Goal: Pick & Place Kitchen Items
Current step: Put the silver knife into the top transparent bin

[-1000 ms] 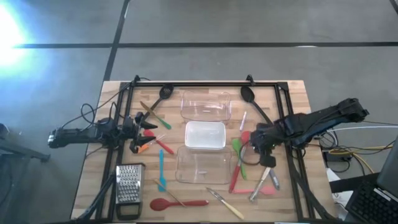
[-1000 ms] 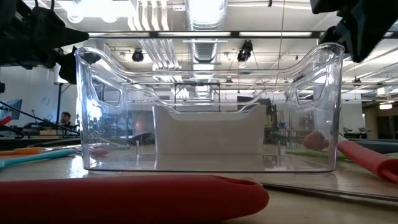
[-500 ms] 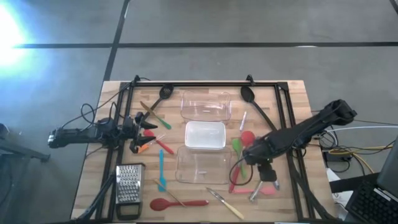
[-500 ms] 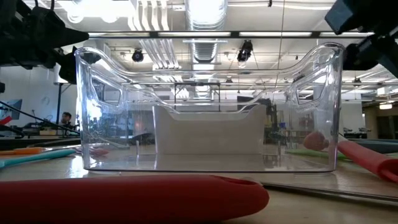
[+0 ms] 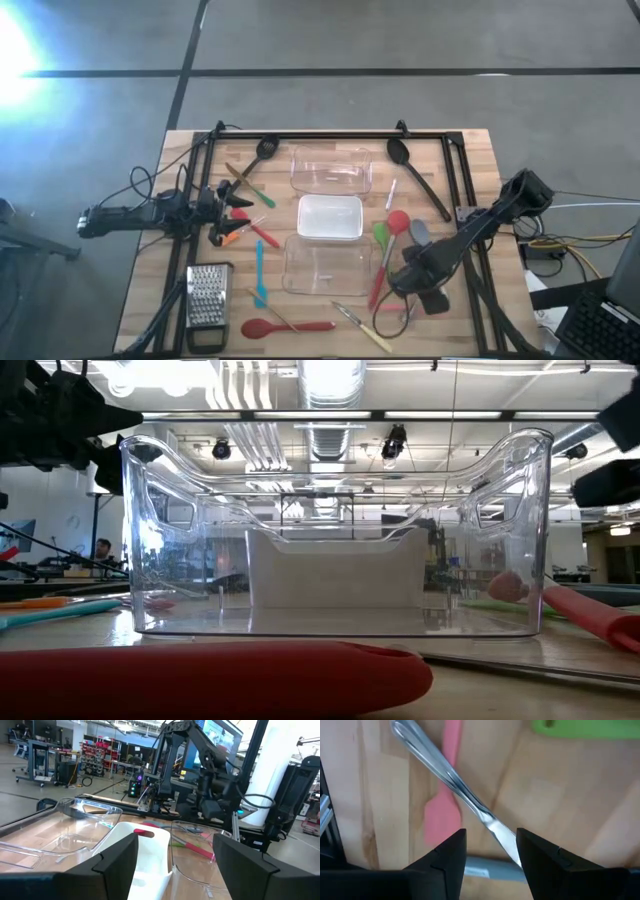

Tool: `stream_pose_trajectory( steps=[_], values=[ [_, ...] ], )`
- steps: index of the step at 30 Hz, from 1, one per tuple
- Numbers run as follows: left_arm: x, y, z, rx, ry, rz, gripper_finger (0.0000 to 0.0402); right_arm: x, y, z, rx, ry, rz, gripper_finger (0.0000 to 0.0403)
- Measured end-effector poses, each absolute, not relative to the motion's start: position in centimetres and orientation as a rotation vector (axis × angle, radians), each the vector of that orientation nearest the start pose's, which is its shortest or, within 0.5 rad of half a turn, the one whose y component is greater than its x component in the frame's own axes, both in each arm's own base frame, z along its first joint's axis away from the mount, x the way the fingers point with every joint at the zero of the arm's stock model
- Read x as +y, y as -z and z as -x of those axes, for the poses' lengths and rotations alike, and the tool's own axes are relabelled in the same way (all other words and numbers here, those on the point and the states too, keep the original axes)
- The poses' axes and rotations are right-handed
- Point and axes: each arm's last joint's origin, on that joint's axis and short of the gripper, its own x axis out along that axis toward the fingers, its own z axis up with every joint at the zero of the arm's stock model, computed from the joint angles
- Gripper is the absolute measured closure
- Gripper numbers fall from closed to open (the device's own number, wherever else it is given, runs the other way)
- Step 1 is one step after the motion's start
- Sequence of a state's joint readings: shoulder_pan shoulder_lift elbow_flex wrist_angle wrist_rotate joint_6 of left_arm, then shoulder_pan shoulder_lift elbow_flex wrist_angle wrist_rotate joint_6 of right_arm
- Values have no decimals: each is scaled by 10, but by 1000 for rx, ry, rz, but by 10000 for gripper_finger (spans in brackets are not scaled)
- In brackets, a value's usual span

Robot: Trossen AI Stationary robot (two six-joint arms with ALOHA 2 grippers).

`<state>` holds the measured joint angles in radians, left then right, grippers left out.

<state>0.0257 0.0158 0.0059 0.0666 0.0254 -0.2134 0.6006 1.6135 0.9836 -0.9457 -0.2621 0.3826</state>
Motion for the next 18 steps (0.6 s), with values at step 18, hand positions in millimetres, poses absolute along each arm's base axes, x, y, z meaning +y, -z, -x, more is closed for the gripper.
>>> stream_pose_trajectory(
  steps=[18],
  values=[
    [2,-171,-98,-57,6,212,140,177,-142,-219,1701,-377,80,262]
  ],
)
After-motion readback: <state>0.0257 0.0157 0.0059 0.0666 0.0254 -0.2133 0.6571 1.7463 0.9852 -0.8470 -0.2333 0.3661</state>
